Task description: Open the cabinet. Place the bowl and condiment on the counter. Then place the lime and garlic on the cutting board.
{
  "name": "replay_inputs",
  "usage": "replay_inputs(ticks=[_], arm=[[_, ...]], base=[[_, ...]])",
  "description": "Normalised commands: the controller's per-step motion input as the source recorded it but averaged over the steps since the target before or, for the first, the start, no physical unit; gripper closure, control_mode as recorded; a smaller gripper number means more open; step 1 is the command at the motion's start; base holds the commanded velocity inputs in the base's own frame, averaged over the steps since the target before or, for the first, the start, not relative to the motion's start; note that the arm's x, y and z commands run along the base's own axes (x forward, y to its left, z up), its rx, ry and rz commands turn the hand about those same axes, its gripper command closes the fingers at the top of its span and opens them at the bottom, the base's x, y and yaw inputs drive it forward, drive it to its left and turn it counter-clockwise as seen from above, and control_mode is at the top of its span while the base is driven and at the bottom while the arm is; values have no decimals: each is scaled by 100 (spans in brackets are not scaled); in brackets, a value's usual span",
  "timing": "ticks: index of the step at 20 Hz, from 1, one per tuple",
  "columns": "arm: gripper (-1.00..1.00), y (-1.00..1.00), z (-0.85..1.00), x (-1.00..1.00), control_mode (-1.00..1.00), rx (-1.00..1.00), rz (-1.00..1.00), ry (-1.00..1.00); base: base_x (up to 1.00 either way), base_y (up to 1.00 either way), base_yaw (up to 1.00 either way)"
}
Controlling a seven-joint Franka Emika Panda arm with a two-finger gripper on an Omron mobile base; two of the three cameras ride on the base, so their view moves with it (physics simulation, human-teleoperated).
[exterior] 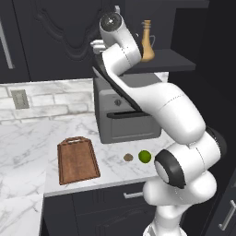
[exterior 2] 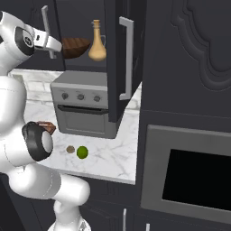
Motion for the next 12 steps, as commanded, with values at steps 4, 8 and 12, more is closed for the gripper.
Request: replay_inputs(ticks=[4, 8, 12], arm=[[100, -13, 0, 36, -100, 3, 2, -1], [100, -4, 0, 18, -100, 3, 0, 1], [100, -8, 0, 1, -100, 6, 1, 4]], base=[[0, 0, 0], [0, 0, 0], [0, 0, 0]])
